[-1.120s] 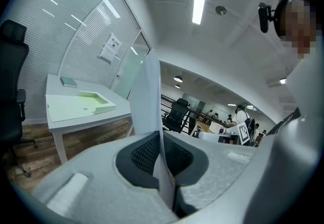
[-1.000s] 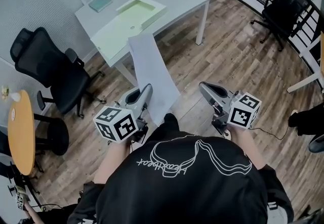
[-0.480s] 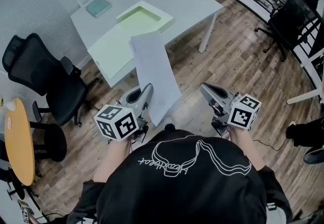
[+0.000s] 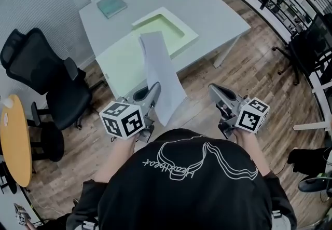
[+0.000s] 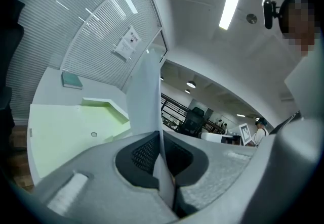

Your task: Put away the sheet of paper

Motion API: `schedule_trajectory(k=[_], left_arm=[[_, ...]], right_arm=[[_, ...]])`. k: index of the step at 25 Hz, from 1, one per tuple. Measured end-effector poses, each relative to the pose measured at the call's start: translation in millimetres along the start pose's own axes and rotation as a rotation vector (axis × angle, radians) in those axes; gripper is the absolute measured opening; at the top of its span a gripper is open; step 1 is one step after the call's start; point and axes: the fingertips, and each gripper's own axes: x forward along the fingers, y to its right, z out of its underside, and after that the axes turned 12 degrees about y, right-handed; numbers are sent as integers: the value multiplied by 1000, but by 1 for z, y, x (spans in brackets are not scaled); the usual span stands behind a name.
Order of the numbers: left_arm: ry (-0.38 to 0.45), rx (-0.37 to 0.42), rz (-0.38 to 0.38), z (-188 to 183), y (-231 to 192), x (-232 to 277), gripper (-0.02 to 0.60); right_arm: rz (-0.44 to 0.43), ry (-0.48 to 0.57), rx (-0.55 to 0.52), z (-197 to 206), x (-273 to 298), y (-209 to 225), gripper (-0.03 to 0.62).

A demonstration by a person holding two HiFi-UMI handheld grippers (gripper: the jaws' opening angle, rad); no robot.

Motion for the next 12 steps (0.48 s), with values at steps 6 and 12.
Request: schedule_trajectory(k=[6, 12], left_arm=[[2, 25, -43, -17, -25, 24, 9], [14, 12, -128, -23, -52, 55, 9]], right_arm=[[-19, -13, 32, -8, 32, 26, 10], [-80, -72, 65, -15, 70, 66, 9]])
